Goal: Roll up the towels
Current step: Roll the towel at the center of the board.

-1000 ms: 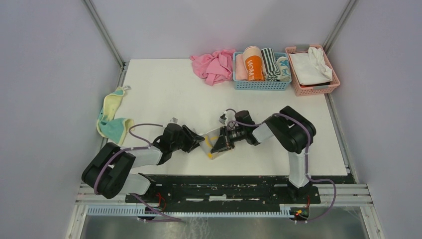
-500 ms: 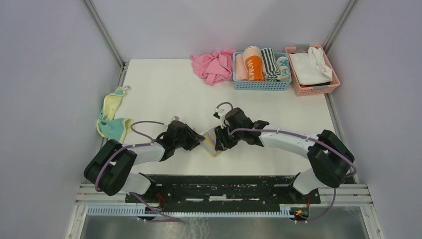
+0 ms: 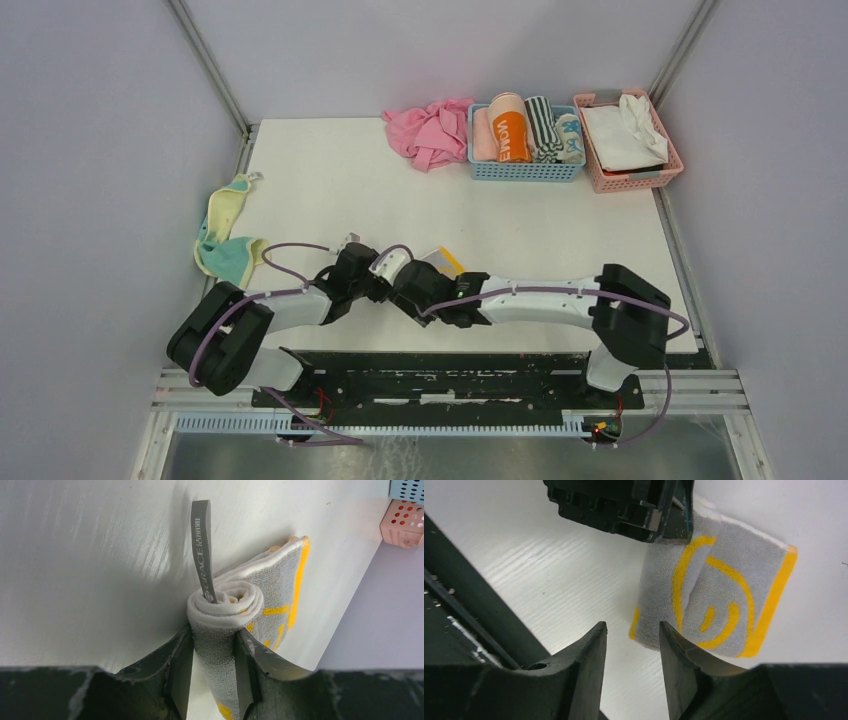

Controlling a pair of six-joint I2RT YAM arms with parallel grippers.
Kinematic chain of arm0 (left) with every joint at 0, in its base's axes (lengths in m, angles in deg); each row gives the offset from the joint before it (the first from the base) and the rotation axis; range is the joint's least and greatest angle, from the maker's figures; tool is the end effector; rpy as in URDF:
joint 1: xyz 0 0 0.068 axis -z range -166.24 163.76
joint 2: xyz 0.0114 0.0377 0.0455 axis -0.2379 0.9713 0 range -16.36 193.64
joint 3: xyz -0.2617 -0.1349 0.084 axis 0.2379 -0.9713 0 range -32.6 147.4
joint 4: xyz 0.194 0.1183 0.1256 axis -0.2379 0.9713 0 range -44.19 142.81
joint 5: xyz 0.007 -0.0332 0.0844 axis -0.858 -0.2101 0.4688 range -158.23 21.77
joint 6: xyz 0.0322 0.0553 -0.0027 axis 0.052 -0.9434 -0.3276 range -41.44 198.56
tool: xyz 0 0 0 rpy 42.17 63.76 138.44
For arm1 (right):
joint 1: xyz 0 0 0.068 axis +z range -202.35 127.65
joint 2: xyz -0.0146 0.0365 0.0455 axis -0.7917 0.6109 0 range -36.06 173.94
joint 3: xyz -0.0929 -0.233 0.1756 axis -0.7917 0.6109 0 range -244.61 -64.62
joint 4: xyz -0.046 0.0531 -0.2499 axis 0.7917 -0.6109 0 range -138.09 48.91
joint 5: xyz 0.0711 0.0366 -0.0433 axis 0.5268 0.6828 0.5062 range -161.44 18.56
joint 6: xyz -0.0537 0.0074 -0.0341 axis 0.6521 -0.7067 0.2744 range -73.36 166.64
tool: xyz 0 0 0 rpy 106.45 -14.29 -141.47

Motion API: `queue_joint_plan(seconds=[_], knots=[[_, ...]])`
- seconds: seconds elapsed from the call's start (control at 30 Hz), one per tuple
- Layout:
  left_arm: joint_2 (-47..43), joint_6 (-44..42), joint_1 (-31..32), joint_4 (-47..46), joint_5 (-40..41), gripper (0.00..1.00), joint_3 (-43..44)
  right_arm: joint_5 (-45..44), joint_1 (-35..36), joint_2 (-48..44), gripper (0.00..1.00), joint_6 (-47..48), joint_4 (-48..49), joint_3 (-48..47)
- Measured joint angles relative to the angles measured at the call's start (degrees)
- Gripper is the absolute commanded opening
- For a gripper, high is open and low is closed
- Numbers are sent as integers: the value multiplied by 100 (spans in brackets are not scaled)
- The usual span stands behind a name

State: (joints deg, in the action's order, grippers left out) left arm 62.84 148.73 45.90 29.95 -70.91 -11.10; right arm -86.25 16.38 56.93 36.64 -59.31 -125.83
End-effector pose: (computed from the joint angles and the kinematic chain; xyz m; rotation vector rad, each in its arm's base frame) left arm 0.1992 -0.1280 0.1508 -0.7896 2.3713 -0.9062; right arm 0.1396 0.3235 0.2411 -1.0899 2.1710 0.3165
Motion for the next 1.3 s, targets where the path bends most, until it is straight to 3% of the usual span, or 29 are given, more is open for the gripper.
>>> queue_joint_plan(seconds=[0.3,0.47,0.63,0.77,0.83,0.93,1.07,1.3], knots=[[-22,0,35,13,66,43,0,-887,103,964,53,160,59,-72],[-26,2,37,11,70,44,-2,-970,105,1193,49,190,-48,-225],[-234,4,35,103,79,47,-125,-914,96,1300,34,260,-234,-376],[-962,7,35,597,243,56,-415,-487,63,1303,16,385,-308,-472],[-1399,4,35,994,369,61,-503,-109,17,1272,10,413,-258,-490],[-2343,2,35,1744,638,69,-601,815,-221,1158,8,295,-26,-407],[-3491,-7,35,2422,876,80,-634,2708,-979,1073,8,-210,542,-138],[-4575,-7,35,2741,964,84,-870,5445,-2159,1554,8,-1744,2061,389]])
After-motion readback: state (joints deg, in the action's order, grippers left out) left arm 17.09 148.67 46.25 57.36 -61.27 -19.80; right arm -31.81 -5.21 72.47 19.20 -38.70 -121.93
